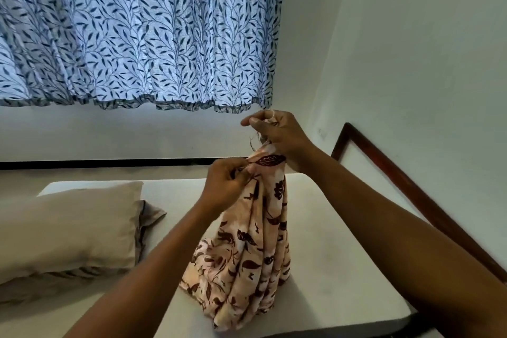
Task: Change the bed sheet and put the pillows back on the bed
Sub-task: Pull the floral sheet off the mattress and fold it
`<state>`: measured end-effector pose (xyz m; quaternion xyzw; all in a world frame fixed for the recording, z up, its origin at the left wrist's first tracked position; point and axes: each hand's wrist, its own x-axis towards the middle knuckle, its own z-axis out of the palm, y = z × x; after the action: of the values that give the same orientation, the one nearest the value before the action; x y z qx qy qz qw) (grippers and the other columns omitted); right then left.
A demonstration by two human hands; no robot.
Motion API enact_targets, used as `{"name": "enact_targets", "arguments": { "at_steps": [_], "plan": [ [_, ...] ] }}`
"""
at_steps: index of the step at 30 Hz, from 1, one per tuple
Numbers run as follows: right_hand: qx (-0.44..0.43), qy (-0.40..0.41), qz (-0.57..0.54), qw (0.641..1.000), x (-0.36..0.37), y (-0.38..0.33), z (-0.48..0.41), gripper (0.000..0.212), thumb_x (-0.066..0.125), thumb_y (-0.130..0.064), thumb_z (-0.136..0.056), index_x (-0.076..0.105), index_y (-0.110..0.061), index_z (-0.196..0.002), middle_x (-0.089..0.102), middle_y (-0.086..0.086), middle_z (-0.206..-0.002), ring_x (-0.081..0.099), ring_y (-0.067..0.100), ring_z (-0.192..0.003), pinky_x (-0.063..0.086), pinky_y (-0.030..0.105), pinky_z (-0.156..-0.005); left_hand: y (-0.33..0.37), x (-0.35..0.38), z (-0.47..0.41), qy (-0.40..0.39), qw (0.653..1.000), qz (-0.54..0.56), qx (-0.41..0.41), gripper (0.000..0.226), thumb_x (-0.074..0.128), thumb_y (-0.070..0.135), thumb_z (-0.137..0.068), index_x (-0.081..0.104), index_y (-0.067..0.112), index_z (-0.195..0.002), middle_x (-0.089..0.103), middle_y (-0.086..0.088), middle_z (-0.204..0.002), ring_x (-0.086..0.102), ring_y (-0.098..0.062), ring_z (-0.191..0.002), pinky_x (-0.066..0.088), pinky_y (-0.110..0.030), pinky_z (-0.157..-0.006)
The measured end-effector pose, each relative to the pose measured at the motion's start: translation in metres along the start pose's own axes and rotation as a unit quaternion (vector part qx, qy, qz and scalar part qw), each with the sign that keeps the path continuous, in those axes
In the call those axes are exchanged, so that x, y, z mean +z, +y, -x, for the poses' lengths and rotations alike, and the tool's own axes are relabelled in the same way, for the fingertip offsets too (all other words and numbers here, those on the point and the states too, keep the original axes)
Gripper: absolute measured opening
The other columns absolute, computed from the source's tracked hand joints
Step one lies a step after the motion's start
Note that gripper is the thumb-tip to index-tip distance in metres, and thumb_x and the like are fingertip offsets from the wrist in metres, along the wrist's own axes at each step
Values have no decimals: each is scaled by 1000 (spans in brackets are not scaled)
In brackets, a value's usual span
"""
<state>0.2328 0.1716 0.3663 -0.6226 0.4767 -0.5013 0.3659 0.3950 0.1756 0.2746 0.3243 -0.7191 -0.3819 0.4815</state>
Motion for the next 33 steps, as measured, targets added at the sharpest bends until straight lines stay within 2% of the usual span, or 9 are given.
{"name": "enact_targets", "arguments": {
  "at_steps": [3,6,10,13,15,20,24,29,33],
  "plan": [
    [8,7,45,999,-23,9,4,27,76,-32,-90,74,-11,-108,75,-7,-93,69,4,-77,52,24,-72,5,-14,-3,-16,999,26,14,24,64,31,-94,74,17,-78,64,-8,-66,58,-39,-63,45,-39,-55],
    [26,-95,96,990,-45,22,9,39,86,-22,-80,73,-10,-114,74,3,-107,73,14,-94,59,29,-81,6,-18,-5,-22,1000,9,17,23,64,23,-95,74,10,-78,65,-10,-66,60,-37,-63,44,-37,-56],
    [111,-253,236,932,-65,27,10,44,95,-20,-64,75,-9,-102,75,10,-95,71,21,-84,56,35,-71,1,-24,-3,-16,1000,-2,1,21,64,19,-97,75,11,-81,67,-11,-70,63,-38,-68,48,-39,-60],
    [115,-254,311,908,-74,28,7,22,90,-11,-71,75,-13,-87,75,5,-82,70,18,-75,55,30,-62,1,-28,1,-7,1000,-2,-10,20,65,18,-97,75,9,-82,69,-14,-72,65,-41,-71,54,-48,-62],
    [97,-231,270,930,-80,27,7,14,81,-1,-78,75,-13,-83,74,4,-78,70,16,-72,54,23,-61,0,-31,4,7,1000,7,-18,20,65,14,-97,75,7,-81,69,-17,-72,65,-43,-71,54,-50,-61],
    [84,-185,85,975,-87,39,15,26,76,-15,-89,73,3,-108,74,23,-106,70,41,-103,56,50,-91,3,-38,9,20,999,15,-38,21,64,12,-97,76,7,-81,72,-16,-75,69,-40,-73,57,-52,-67],
    [94,-101,-30,990,-78,42,25,24,71,-19,-92,74,-4,-111,75,16,-100,72,30,-94,59,45,-86,4,-39,12,20,999,22,-41,20,64,12,-97,77,8,-83,73,-16,-77,69,-41,-75,58,-55,-68],
    [99,-57,-177,977,-67,49,26,38,76,-27,-79,71,-1,-107,73,13,-95,69,26,-88,60,35,-76,1,-42,15,14,999,25,-40,21,65,16,-97,77,13,-79,71,-14,-74,67,-40,-73,54,-42,-64],
    [137,-56,-155,977,-70,54,11,45,73,-29,-87,70,5,-116,72,19,-104,70,31,-94,60,41,-82,3,-42,10,5,998,-4,-54,15,68,22,-95,80,15,-87,74,-5,-90,70,-29,-83,57,-42,-73]
  ]
}}
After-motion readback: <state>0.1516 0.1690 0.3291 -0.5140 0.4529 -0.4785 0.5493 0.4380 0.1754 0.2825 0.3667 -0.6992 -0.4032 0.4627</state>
